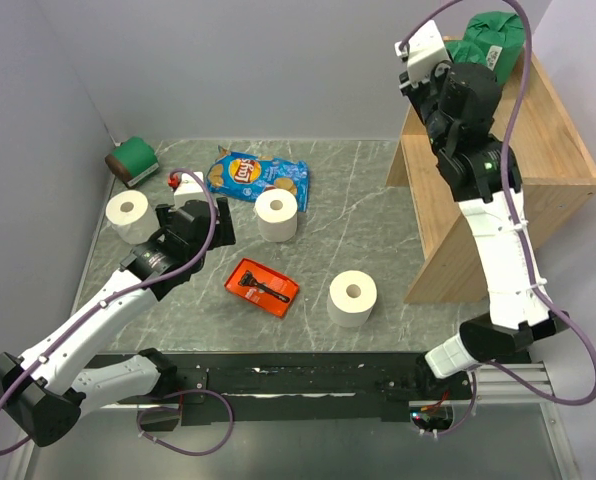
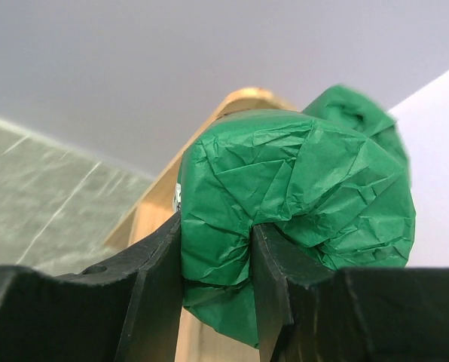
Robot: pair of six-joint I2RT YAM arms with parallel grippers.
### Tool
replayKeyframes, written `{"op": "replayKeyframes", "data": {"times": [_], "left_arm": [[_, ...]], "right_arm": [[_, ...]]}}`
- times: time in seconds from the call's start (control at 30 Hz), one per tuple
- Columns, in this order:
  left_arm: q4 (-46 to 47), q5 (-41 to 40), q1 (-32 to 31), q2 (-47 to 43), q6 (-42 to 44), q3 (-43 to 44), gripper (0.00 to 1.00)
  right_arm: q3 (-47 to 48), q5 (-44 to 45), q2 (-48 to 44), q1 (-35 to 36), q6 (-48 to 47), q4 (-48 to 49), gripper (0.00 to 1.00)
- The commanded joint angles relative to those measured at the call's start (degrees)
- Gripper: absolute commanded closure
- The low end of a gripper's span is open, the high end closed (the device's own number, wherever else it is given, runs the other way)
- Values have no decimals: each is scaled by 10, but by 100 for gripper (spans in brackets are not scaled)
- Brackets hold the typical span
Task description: Place and organize the paper towels onto the shelf
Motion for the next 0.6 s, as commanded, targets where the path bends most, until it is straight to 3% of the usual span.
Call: {"op": "replayKeyframes", "data": {"times": [0.0, 0.2, 0.57], "left_arm": [[-2, -14, -3, 0, 4, 10, 4], [2, -9, -2, -1, 5, 9, 4], [-1, -13, -3, -6, 2, 8, 4]], "right_arm": [[0, -17, -73, -6, 31, -49, 66], [-40, 17, -121, -6, 21, -64, 66], [-2, 50, -88, -32, 1, -95, 62]]}}
